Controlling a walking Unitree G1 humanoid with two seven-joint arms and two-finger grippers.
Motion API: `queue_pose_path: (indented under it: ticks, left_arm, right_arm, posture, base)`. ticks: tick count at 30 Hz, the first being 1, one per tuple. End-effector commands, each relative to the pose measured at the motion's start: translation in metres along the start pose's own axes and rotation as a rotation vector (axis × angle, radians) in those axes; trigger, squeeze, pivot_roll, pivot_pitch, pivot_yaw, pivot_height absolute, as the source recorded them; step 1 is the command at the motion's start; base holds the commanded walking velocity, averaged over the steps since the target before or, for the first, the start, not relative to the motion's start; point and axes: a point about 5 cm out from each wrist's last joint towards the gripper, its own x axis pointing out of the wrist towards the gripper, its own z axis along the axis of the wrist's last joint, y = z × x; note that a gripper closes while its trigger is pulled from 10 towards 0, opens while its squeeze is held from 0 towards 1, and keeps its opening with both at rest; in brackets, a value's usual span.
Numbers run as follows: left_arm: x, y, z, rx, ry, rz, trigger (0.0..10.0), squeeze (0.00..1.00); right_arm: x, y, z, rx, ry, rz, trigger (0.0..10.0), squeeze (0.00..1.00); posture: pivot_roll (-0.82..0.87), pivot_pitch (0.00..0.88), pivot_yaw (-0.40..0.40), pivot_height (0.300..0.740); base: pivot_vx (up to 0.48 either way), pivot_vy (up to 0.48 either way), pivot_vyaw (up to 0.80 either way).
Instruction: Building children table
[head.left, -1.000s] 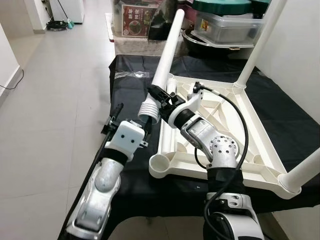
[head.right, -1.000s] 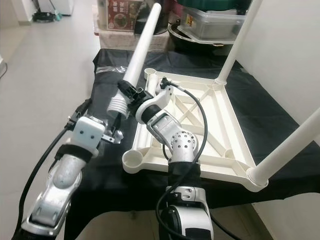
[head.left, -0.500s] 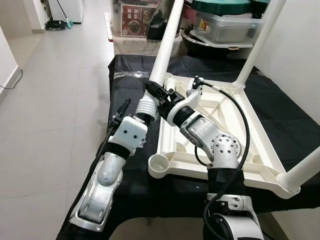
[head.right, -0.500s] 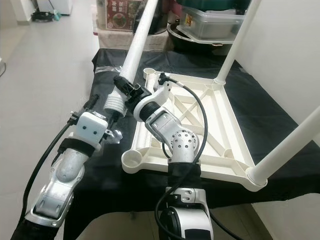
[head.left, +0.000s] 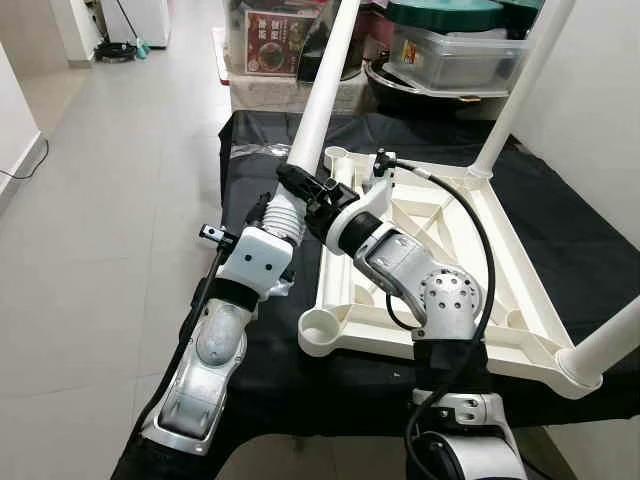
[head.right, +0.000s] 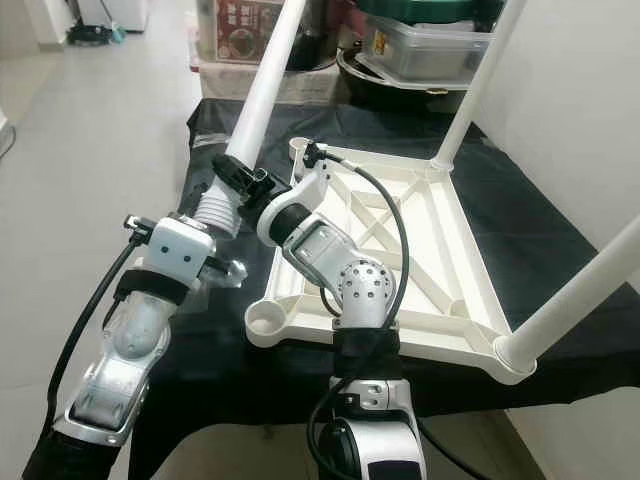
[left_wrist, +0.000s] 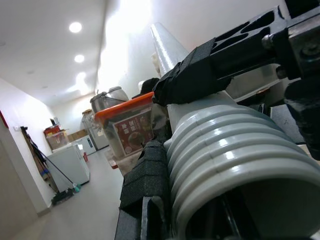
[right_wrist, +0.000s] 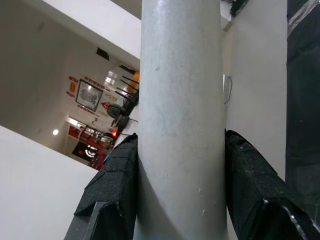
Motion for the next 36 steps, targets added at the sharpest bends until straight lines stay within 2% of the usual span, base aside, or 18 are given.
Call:
queue_pose_path:
  ticks: [1,2,3,4,6,9,10,11,16,18,21,24,36]
  left_arm:
    - [-0.004,-0.002,-0.01,0.044,0.048,-0.022,0.0,0.0]
    - [-0.006,0.0,-0.01,0.048,0.047,-0.025,0.0,0.0]
    - [-0.007,0.002,-0.01,0.05,0.047,-0.027,0.0,0.0]
    - [-0.009,0.004,-0.01,0.045,0.052,-0.033,0.0,0.0]
    - [-0.013,0.006,-0.01,0.029,0.06,-0.049,0.0,0.0]
    - [-0.016,0.006,-0.01,0.005,0.069,-0.076,0.0,0.0]
    - [-0.02,0.004,-0.009,-0.006,0.072,-0.136,8.4,0.0]
    - [-0.027,0.001,-0.007,-0.032,0.078,-0.193,10.0,0.0]
    - [-0.041,0.003,-0.004,-0.042,0.086,-0.265,10.0,0.0]
    - [-0.041,0.003,-0.004,-0.042,0.086,-0.265,10.0,0.0]
    - [-0.047,0.006,-0.003,-0.034,0.092,-0.293,10.0,0.0]
    - [-0.055,0.006,-0.001,-0.018,0.09,-0.364,10.0,0.0]
    - [-0.062,0.005,0.004,-0.028,0.086,-0.441,10.0,0.0]
  right_arm:
    - [-0.003,-0.015,-0.045,0.122,0.031,-0.047,8.5,0.0]
    - [-0.004,-0.021,-0.04,0.071,0.024,-0.08,10.0,0.02]
    - [-0.004,-0.025,-0.036,0.037,0.019,-0.1,10.0,0.02]
    - [-0.005,-0.028,-0.028,-0.008,-0.001,-0.115,10.0,1.0]
    - [-0.006,-0.033,-0.02,-0.085,0.01,-0.139,10.0,1.0]
    - [-0.005,-0.033,-0.018,-0.097,0.019,-0.118,10.0,1.0]
    - [-0.007,-0.035,-0.012,-0.094,0.015,-0.094,10.0,0.0]
    - [-0.008,-0.038,-0.007,-0.091,0.021,-0.082,10.0,0.0]
    - [-0.011,-0.047,0.0,-0.052,0.067,-0.053,10.0,0.0]
    - [-0.011,-0.047,0.0,-0.052,0.067,-0.053,10.0,0.0]
    - [-0.011,-0.048,0.003,-0.009,0.072,-0.025,10.0,0.0]
    - [-0.012,-0.044,0.004,0.087,0.113,0.063,10.0,0.0]
    - [-0.014,-0.047,0.0,0.159,0.189,0.136,10.0,0.0]
  posture:
    - [0.08,0.045,-0.101,0.74]
    - [0.08,0.042,-0.1,0.74]
    - [0.08,0.042,-0.1,0.74]
    - [0.08,0.042,-0.1,0.74]
    - [0.09,0.043,-0.097,0.74]
    - [0.09,0.043,-0.097,0.74]
    - [0.09,0.044,-0.094,0.74]
    - [0.1,0.047,-0.095,0.74]
    - [0.1,0.051,-0.096,0.74]
    - [0.1,0.051,-0.096,0.74]
    - [0.11,0.056,-0.099,0.74]
    - [0.11,0.059,-0.104,0.74]
    - [0.11,0.064,-0.109,0.74]
  base:
    - [0.0,0.0,0.0]
    - [0.0,0.0,0.0]
    - [0.0,0.0,0.0]
    - [0.0,0.0,0.0]
    - [0.0,0.0,0.0]
    - [0.0,0.0,0.0]
    - [0.0,0.0,0.0]
    - [0.0,0.0,0.0]
    - [0.0,0.0,0.0]
    - [0.0,0.0,0.0]
    - [0.0,0.0,0.0]
    - [0.0,0.0,0.0]
    - [0.0,0.0,0.0]
